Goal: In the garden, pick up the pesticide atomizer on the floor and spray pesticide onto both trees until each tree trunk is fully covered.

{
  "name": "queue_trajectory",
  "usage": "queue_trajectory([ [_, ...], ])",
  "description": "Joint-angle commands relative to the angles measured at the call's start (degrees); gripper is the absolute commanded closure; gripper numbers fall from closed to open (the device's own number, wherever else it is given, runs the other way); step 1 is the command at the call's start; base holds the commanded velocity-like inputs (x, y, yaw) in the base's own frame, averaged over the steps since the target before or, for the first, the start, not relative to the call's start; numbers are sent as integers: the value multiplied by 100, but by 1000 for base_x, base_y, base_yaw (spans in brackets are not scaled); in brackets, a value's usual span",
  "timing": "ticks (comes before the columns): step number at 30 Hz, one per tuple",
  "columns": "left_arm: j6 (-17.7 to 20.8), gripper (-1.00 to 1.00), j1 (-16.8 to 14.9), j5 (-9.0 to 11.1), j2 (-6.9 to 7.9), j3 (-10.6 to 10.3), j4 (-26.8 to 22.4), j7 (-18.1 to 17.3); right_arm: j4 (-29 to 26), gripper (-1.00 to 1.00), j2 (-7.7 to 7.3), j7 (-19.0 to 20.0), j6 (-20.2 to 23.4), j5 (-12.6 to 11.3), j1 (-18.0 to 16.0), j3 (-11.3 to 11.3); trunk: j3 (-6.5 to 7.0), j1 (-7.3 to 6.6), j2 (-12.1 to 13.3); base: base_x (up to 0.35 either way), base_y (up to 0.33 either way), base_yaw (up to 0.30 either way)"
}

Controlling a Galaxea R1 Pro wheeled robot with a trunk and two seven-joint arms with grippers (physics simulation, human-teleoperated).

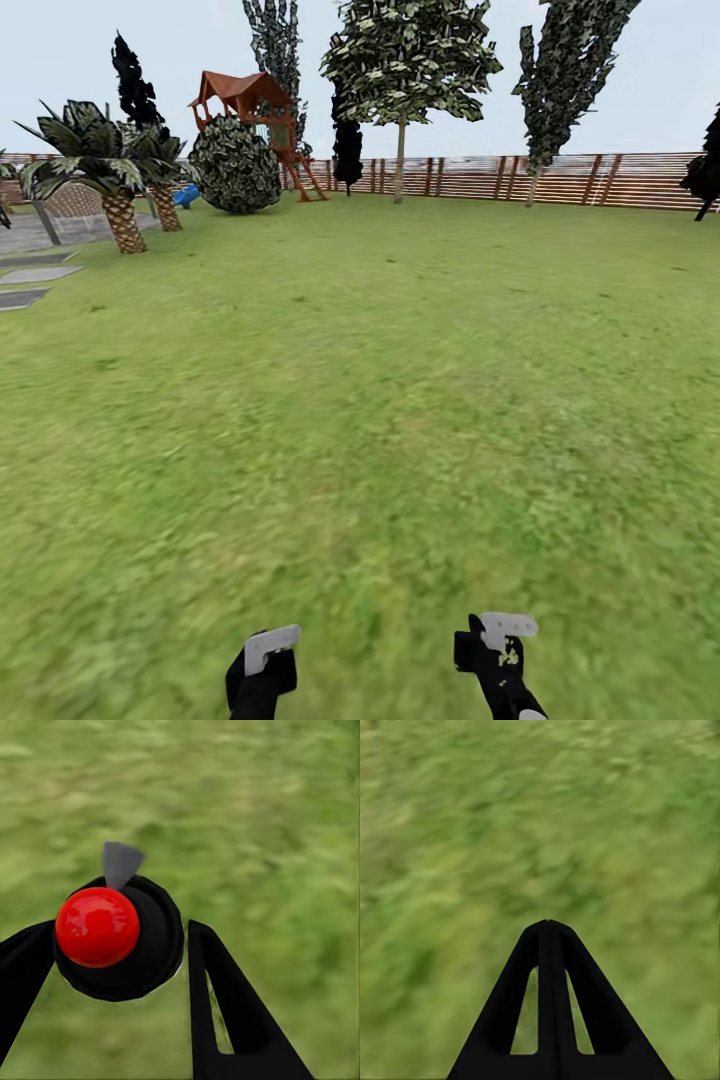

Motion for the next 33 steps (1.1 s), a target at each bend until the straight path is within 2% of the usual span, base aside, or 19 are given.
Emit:
queue_trajectory([
  [1, -46, 100, -8, 55, 7, -30, 0, 3, -10, 100, 2, -22, 36, 9, -1, 3, -5, 2, -2, 334, 0, 0],
  [17, -46, 100, -8, 54, 7, -43, 104, -48, -17, 100, 23, -22, 36, 2, -1, 20, -5, 2, -2, 334, 0, 0],
  [24, -46, 100, -8, 71, 14, -48, 59, -43, -19, 100, 26, -27, 33, 1, -1, 17, -5, 2, -2, 334, 0, -131],
  [25, -49, 100, -6, 71, 23, -48, 42, -52, -15, -100, 24, -24, 32, 1, -1, 14, -5, 2, -2, 334, 0, -39],
  [33, -55, 100, -2, 73, 37, -48, 27, -67, -18, -100, 11, -15, 28, 1, 129, 13, -5, 2, -2, 334, 0, -8],
])
